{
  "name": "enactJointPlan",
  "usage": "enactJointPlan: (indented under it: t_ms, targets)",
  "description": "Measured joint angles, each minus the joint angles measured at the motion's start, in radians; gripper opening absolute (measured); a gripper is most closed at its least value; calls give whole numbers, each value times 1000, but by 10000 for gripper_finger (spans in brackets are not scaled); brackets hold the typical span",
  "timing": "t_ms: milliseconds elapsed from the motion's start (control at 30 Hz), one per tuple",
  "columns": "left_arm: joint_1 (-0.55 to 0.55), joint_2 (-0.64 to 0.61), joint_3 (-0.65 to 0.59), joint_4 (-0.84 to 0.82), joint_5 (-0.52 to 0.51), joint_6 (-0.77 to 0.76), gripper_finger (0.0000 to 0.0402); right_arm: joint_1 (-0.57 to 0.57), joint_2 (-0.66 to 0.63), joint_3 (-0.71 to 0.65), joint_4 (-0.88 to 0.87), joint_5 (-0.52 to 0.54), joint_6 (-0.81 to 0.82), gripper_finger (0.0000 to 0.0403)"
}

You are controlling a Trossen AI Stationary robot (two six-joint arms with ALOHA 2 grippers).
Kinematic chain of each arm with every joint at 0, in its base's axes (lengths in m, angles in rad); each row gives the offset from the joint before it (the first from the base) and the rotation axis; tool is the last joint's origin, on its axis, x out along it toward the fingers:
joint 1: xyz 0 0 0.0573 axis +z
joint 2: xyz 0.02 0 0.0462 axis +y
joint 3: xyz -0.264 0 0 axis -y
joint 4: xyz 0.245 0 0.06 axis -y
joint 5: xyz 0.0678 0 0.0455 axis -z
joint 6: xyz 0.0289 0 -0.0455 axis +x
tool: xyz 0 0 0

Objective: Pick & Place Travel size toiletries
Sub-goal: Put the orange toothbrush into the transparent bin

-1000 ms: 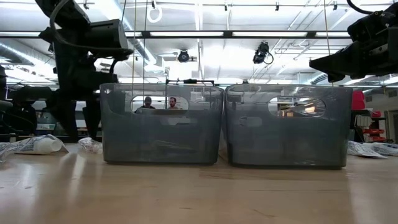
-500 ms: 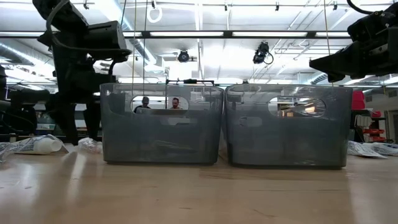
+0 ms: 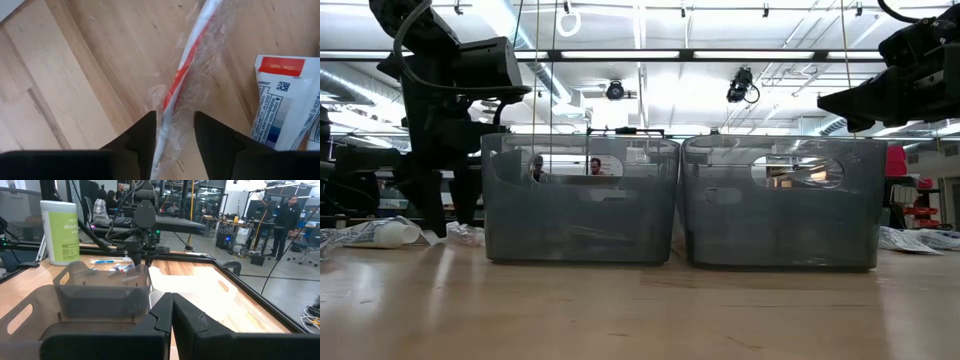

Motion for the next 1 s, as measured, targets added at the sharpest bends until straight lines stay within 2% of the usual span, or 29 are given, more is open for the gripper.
enactJointPlan:
  t_ms: [600, 767, 1000]
  targets:
    - [0, 0, 0, 0, -2, 2, 34, 0, 0, 0, 0, 0, 0, 13]
    - [0, 0, 1, 0, -2, 2, 26, 0, 0, 0, 0, 0, 0, 13]
    - [0, 0, 1, 0, -1, 2, 35, 0, 0, 0, 0, 0, 0, 13]
